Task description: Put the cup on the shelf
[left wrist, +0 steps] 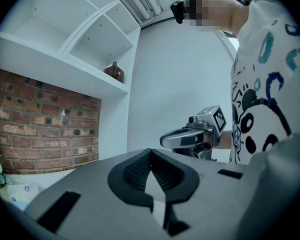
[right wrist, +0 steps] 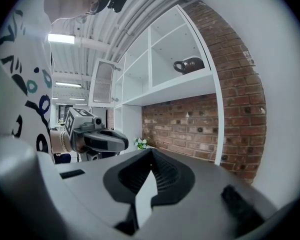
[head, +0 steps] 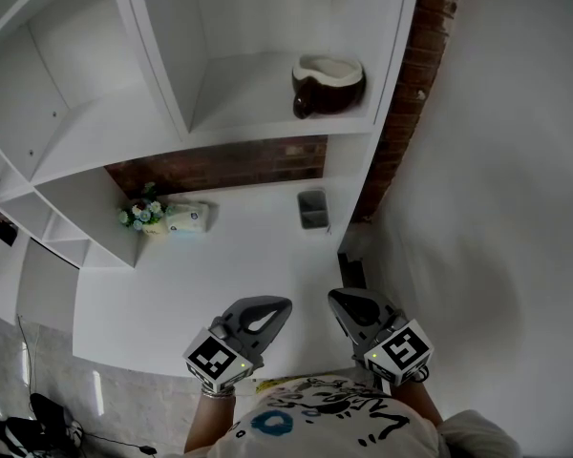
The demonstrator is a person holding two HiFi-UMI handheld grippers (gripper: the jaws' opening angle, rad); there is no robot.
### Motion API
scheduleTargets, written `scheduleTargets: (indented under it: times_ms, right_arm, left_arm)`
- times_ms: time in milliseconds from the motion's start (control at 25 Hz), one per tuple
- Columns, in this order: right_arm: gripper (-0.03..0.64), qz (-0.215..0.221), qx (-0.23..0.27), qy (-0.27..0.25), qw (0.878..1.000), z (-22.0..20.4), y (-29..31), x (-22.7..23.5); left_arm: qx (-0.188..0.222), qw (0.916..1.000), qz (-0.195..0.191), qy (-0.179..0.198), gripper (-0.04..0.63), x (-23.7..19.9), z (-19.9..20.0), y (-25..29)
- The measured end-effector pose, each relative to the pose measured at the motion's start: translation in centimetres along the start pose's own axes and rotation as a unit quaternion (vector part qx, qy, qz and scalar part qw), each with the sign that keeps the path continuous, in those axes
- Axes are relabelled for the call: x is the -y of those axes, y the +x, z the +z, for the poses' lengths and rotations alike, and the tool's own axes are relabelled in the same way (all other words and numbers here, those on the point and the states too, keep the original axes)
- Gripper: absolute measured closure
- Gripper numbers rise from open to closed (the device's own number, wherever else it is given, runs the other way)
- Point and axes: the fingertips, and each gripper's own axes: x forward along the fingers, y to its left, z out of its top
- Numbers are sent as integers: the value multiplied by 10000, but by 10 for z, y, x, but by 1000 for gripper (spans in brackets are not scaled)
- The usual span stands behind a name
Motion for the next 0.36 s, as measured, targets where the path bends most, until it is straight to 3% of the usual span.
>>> scheduleTargets:
  times_ms: [360]
  right_arm:
    - [591,-27,67,80,9999,3,1,-2]
  left_arm:
    - [-14,10000,-23,9,580,0,0,1]
